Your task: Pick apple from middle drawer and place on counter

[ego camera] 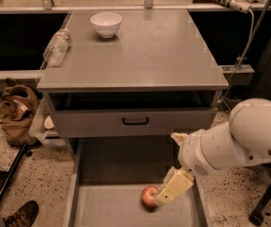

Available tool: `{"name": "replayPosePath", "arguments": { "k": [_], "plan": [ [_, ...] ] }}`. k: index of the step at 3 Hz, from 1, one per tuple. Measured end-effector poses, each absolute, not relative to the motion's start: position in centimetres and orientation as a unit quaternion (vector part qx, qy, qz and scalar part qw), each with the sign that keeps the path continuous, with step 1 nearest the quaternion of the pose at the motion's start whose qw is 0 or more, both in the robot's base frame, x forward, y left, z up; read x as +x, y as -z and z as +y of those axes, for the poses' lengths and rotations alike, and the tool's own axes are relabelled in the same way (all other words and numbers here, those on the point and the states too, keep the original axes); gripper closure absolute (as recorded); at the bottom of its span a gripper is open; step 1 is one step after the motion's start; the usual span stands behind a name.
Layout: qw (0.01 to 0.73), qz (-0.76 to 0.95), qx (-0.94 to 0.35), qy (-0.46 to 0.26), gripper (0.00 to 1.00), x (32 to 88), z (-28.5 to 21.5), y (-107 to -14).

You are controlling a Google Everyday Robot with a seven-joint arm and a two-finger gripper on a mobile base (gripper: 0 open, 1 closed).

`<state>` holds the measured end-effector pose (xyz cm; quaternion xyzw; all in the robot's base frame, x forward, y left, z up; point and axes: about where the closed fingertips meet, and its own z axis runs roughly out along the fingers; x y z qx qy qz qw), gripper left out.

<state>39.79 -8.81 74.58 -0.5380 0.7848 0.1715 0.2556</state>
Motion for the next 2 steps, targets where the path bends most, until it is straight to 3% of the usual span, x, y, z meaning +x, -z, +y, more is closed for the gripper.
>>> {"name": "replayPosePath", "arguments": {
  "k": [2],
  "plan": [
    [0.248, 0.789, -0.525, -0.2, 0.0, 39.54, -8.14, -70.11]
  ]
}}
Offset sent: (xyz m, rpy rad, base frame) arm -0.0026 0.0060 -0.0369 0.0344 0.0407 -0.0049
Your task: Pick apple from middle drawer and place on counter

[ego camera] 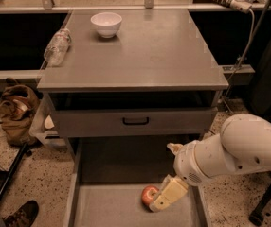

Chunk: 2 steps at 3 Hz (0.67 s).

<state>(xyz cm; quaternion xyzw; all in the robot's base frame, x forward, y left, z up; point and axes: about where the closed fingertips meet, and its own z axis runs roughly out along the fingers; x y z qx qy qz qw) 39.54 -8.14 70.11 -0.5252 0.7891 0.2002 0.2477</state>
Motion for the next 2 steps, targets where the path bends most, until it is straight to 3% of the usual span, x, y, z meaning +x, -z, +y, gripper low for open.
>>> {"name": "replayPosePath", "arguments": {
  "k": [2],
  "plan": [
    [0.26, 0.798, -0.507, -0.194, 0.0, 38.4, -6.7, -63.2]
  ]
}}
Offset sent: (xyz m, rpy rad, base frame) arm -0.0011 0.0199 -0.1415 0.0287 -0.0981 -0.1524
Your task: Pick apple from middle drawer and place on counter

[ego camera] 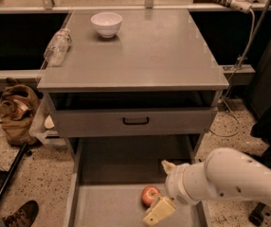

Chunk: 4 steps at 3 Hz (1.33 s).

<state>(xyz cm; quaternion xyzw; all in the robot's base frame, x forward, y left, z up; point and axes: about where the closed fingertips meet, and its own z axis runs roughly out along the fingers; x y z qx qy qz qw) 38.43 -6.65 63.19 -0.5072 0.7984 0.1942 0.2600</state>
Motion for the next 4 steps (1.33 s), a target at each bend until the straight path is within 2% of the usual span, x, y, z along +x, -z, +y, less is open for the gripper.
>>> {"name": "replayPosePath", "arguments": {
  "k": [2, 3, 4],
  "plan": [
    [0.291, 0.804, -0.485, -0.185, 0.0, 41.1, -6.1, -55.2],
    [0.306, 0.795, -0.482, -0.203, 0.0, 43.6, -6.6, -52.9],
    [0.306, 0.795, -0.482, -0.203, 0.0, 43.6, -6.6, -52.9]
  ]
}}
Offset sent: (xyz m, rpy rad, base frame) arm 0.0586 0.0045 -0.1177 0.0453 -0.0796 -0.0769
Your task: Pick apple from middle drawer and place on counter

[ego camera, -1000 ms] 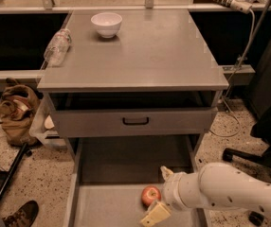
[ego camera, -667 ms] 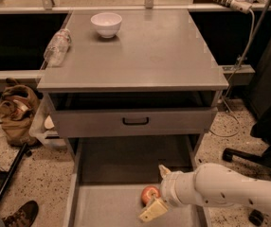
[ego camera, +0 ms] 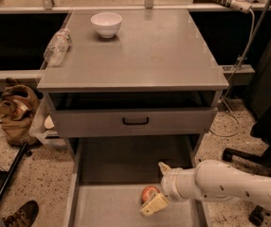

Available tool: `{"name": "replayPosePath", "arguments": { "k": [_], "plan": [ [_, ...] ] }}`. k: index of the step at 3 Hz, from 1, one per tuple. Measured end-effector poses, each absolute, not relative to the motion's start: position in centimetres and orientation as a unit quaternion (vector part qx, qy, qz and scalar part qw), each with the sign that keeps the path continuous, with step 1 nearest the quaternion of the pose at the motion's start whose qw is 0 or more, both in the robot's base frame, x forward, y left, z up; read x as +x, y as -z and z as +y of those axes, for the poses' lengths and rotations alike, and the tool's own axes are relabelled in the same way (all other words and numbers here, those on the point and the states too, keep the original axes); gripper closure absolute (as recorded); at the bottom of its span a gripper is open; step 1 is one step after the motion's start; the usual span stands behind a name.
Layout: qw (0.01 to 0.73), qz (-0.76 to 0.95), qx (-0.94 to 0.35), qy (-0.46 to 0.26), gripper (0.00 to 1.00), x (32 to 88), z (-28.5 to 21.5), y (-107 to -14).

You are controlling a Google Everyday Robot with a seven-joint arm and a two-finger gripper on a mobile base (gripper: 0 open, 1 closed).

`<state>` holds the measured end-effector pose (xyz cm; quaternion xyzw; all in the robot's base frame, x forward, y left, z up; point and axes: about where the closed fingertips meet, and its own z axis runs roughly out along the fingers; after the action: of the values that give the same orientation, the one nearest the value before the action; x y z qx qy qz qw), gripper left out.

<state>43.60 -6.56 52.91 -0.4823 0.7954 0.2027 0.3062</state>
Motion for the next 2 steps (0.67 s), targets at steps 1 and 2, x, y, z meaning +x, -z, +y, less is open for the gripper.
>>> {"name": "replayPosePath", "arguments": {
  "k": [1, 2],
  "plan": [
    [0.306, 0.798, -0.482, -0.193, 0.0, 43.8, -6.5, -52.3],
    [0.304, 0.813, -0.465, -0.175, 0.0, 44.4, -7.4, -50.4]
  ]
}}
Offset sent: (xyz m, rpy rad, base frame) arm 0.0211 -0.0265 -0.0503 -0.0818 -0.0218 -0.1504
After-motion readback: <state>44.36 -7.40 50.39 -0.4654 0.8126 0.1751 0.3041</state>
